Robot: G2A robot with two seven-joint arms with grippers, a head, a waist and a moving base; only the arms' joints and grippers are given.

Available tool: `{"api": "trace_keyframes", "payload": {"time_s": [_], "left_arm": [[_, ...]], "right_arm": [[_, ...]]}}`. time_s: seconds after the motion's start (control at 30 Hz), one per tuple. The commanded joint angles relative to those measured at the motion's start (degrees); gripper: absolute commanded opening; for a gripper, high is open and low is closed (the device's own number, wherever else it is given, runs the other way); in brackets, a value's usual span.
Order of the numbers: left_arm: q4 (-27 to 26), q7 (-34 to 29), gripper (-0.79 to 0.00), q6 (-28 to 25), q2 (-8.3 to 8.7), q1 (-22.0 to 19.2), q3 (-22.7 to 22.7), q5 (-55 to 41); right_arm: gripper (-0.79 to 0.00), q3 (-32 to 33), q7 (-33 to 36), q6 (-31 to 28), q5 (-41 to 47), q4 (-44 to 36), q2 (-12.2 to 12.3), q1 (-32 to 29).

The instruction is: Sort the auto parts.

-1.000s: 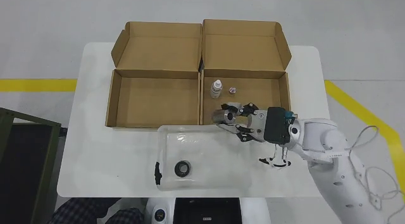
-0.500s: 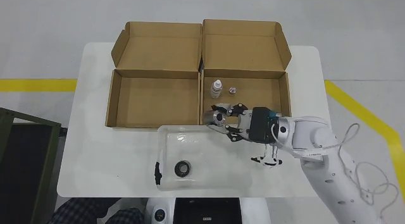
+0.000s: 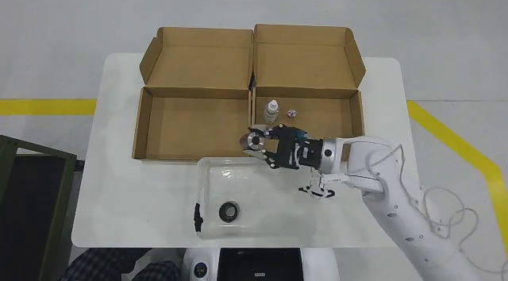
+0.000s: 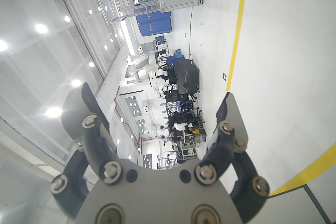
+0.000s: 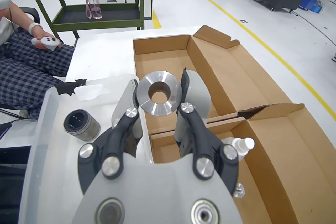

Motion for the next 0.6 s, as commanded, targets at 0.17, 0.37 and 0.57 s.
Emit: {"api": "trace_keyframes", "payload": {"time_s": [0.17, 0.37, 0.57], "left_arm": [[0.0, 0.0, 0.0, 0.0, 0.0, 0.0, 0.0, 0.0], [0.0, 0.0, 0.0, 0.0, 0.0, 0.0, 0.0, 0.0], [0.0, 0.0, 0.0, 0.0, 0.0, 0.0, 0.0, 0.0]], "right_arm": [[-0.785, -5.14, 3.78, 3.94, -3.35, 3.47, -1.45, 5.65], [-0.785, -9.89, 6.49, 6.92, -5.3, 6.92, -3.08, 10.31], [-0.785, -14.41, 8.49, 8.62, -5.47, 11.61, -5.03, 15.14]]}}
